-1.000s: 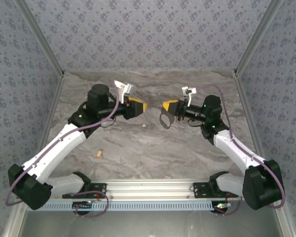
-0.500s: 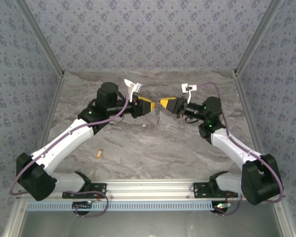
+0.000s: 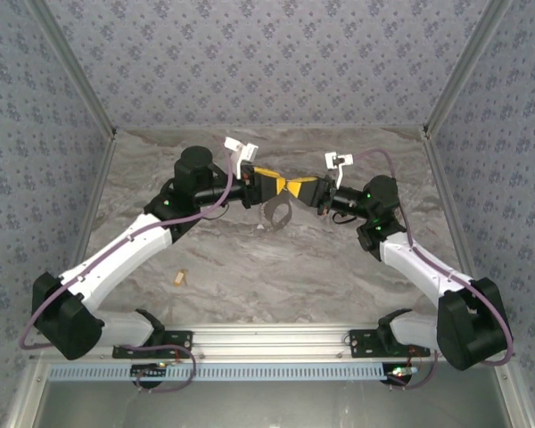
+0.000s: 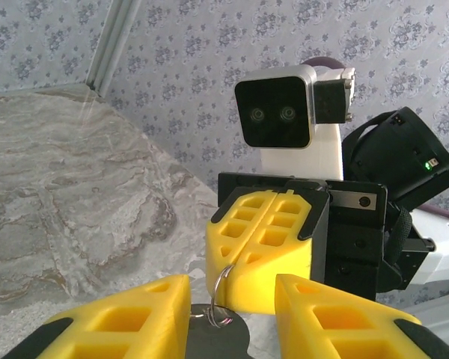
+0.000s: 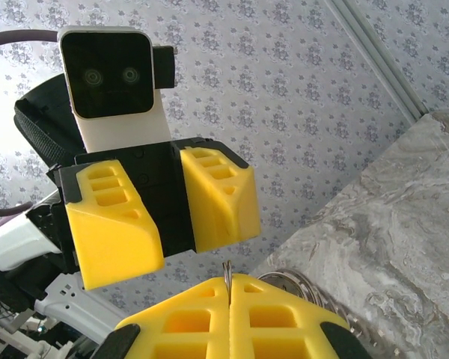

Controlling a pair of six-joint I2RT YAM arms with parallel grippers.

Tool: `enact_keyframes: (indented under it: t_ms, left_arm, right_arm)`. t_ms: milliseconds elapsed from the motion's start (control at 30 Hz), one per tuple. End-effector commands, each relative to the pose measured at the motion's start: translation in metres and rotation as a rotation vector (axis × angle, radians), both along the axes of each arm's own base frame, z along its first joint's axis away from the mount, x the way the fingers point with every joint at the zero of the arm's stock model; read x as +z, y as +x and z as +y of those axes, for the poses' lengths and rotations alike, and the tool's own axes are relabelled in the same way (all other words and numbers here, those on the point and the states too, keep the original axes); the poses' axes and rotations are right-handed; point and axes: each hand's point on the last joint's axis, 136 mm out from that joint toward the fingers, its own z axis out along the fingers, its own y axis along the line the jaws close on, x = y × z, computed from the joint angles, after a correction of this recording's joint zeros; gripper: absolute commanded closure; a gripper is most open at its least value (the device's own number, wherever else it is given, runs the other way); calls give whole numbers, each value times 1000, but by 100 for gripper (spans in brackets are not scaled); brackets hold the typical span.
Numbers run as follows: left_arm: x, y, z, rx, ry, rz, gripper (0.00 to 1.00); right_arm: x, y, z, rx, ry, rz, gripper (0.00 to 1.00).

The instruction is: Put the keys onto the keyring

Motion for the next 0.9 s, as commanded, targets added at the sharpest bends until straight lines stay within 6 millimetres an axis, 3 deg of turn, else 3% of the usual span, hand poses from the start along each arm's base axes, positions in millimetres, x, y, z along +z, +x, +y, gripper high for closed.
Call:
enact_keyframes:
  t_ms: [0,300,867]
  left_arm:
    - [4,-5,-7,-36,-26,-13,66]
    - [-2,-4,-7,-33,-19,-8,66]
    - [13,-14,-5,-66,-92,-48,74]
  right_arm:
    - [10,-7,1,26,21,-43,100]
    - [10,-10,1,42,38,-36,100]
    - [21,-8,2,54,115,-18,100]
